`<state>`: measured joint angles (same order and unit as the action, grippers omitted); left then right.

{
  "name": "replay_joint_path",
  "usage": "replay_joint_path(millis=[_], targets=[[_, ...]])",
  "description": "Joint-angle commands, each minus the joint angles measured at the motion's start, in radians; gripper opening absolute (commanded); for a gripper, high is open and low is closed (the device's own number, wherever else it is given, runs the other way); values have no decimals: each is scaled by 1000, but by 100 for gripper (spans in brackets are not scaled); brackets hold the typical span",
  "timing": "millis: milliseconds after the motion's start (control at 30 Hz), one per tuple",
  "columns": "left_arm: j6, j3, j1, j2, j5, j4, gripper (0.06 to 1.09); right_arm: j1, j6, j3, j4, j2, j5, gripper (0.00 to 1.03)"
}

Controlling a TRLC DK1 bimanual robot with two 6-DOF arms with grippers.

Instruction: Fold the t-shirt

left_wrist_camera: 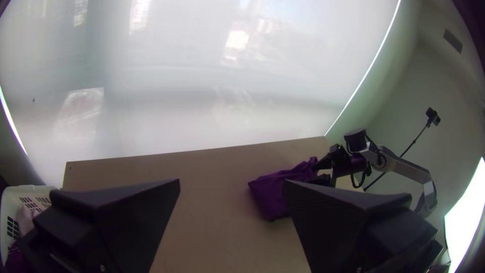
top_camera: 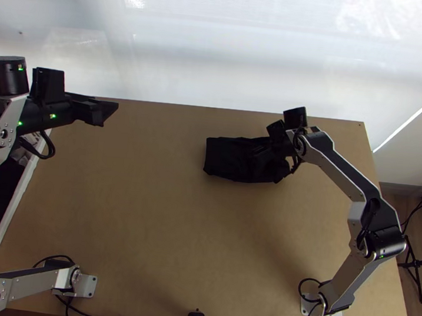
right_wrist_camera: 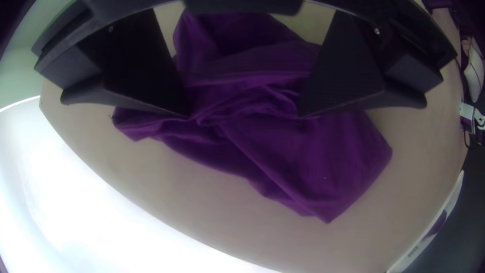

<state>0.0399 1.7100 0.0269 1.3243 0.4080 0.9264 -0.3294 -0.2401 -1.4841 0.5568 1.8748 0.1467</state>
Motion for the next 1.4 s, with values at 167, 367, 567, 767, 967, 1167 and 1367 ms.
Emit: replay_joint_path(millis=[167,367,567,767,967,1167,1367], targets=[[-8,-20,-7,-36,2,-1,104,127,7,225,-8,-200,1,98],[-8,-20,-15,-54,2,2,104,167,10,274,-8,-256,1,98],[-26,-35,-39,-94,0,17,104,133,70,179,-1,-325,-1,98],[-29,-78,-53,-128,2,23,104,6,81,-4,57,-252,-7,98],[-26,-96,-61,-135,0,23,104,-33,71,7,51,-106,-10,98],[-28,-104,-87,-149,-1,23,104,30,68,157,11,-144,-15,98],[-32,-142,-97,-183,-1,25,104,113,90,301,-14,-253,-12,98]])
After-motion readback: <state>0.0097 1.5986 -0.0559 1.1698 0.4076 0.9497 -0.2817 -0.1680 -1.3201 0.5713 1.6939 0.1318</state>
